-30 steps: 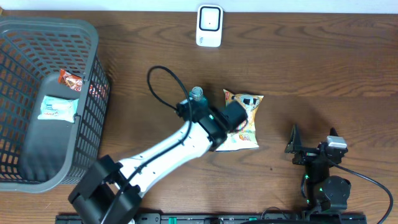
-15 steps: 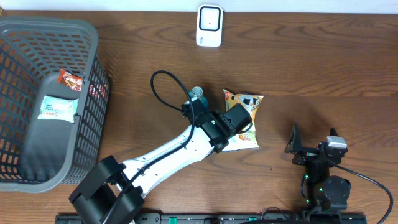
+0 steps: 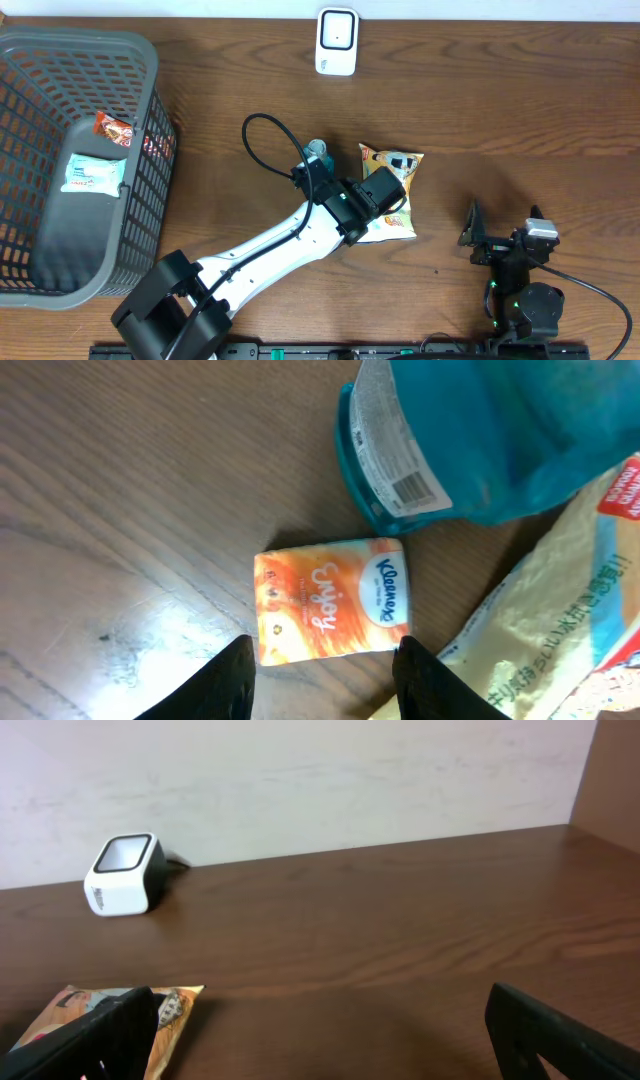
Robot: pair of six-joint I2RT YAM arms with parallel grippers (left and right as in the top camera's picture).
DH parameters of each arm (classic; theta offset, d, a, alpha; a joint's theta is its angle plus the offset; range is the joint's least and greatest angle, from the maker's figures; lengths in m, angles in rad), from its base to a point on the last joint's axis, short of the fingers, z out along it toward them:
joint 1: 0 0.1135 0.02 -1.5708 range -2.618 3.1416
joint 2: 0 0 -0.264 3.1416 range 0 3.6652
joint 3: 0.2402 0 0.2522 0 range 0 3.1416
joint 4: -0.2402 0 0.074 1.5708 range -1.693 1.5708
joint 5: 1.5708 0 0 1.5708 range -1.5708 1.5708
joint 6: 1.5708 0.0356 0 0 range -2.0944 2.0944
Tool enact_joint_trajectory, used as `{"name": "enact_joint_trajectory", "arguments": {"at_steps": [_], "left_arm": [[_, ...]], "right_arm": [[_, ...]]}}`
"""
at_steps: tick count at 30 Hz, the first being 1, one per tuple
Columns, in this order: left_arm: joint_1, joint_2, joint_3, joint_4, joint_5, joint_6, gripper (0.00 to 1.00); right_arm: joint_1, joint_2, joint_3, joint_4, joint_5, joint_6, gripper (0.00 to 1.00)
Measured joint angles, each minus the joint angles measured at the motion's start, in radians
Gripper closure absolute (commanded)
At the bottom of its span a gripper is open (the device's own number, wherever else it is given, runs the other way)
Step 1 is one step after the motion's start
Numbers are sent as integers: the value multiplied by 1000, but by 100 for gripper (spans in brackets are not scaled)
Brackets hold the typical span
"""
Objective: Scan the item barcode
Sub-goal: 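Lower the orange packet beside the bottle and open the left gripper, then move the left gripper into the basket and grasp the green wipes pack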
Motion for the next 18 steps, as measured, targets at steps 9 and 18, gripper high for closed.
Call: {"name": "enact_joint_trajectory", "arguments": {"at_steps": [9,18], "left_arm": [[-7,-35,-3,-110,-3,2,30],[53,-327,32,-194,-46,159,15]], "right_arm": [[0,0,0,0,0,0,1],[0,0,0,0,0,0,1]]}}
